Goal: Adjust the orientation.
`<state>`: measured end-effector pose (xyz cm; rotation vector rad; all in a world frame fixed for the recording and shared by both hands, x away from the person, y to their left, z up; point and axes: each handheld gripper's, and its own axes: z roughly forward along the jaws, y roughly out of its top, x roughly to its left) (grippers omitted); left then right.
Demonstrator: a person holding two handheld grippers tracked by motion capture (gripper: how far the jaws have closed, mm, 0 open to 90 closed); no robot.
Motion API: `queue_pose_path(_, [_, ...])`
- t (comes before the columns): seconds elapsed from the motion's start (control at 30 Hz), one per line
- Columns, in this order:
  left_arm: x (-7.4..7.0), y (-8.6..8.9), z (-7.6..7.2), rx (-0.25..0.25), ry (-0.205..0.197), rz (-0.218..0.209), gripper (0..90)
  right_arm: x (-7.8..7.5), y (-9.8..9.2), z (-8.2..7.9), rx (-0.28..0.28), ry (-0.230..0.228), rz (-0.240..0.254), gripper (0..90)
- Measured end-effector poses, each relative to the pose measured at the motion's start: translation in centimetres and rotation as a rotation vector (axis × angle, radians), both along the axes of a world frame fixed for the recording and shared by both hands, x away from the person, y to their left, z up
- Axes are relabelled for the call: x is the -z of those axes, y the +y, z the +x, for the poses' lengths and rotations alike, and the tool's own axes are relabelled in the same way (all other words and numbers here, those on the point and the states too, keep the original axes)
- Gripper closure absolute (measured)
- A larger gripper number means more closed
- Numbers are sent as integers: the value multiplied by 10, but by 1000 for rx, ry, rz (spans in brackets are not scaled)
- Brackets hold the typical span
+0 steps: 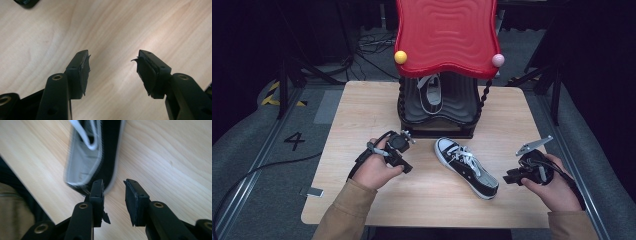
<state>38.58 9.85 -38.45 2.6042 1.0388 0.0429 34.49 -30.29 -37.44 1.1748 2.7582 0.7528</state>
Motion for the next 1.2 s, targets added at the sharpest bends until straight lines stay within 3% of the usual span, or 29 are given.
queue_pose_path(0.1, [1, 5, -3, -21, 10, -3, 429, -8, 7, -2, -28, -13, 55, 691])
queue_pose_path(0.27, [7, 15, -7, -45, 11, 4, 415, -9, 26, 0, -96, -5, 40, 690])
queue_pose_path(0.4, [12, 26, -11, -48, -5, -3, 377, -4, 49, 4, -157, 30, 32, 693])
queue_pose_path(0.47, [14, 32, -13, -45, -16, 14, 380, 1, 60, 7, -176, 47, 17, 694])
queue_pose_path(0.77, [19, 48, -20, -90, 2, 21, 341, 38, 89, 24, -127, 113, -15, 726])
queue_pose_path(0.9, [22, 53, -23, -103, 14, 27, 341, 45, 97, 26, -101, 129, -6, 743])
queue_pose_path(1.2, [25, 68, -30, -129, 8, 29, 317, 53, 117, 33, -111, 79, -74, 760])
